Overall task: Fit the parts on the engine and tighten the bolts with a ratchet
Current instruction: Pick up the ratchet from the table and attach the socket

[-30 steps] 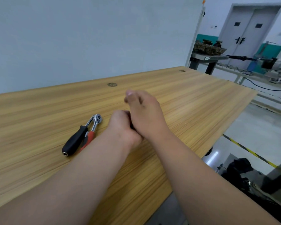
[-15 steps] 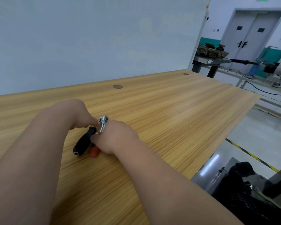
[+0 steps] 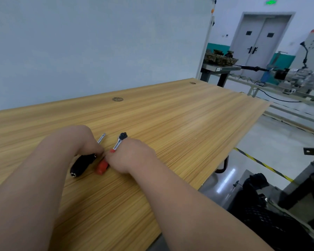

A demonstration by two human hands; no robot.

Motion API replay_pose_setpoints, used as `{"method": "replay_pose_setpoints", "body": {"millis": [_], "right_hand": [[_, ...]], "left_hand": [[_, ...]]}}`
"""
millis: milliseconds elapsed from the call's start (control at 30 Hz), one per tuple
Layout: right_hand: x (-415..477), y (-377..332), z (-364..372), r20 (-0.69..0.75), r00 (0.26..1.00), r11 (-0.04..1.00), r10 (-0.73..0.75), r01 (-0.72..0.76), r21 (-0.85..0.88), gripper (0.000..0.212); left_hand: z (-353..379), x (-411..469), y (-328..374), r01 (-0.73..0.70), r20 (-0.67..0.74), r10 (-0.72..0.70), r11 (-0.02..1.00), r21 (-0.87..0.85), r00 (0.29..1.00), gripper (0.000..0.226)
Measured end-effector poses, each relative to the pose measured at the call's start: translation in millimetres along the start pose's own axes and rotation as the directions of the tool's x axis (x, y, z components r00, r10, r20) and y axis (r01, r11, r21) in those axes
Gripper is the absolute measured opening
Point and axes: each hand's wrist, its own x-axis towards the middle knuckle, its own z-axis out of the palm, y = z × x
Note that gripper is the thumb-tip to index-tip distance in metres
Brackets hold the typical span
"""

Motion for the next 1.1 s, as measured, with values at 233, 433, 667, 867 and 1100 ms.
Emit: {"method": "replay_pose_setpoints", "body": {"millis": [233, 433, 667, 867, 1100], "right_hand": [[-6, -11, -3, -0.002, 1.0, 1.0, 0.022, -0.022, -0.002, 0.056], [-8, -2, -19, 0.044, 0.999, 0.968, -0.014, 0.024, -0.251, 0.026], [-32, 38, -25, -0.031, 0.999, 0.993, -0.034, 0.03, -0.116, 0.025], [-58, 87, -31, -0.048, 0.988, 0.648, 0.144, -0.058, 0.76, 0.037], [-58, 85, -8, -0.112, 0.986, 0.657, 0.127, 0.001, 0.754, 0.036]], "left_hand": [[3, 4, 1, 0.001, 0.007, -0.001, 1.0, 0.002, 1.0, 0.037], [13, 11, 5, 0.01, -0.111, -0.016, 0.998, -0.061, 0.994, 0.058], [20, 24, -1, 0.027, -0.123, -0.049, 0.984, -0.175, 0.991, 0.066], [39, 59, -14, 0.014, -0.146, -0.061, 0.953, -0.303, 0.987, 0.065], [6, 23, -24, 0.08, 0.02, -0.078, 0.98, -0.183, 0.997, 0.069]]}}
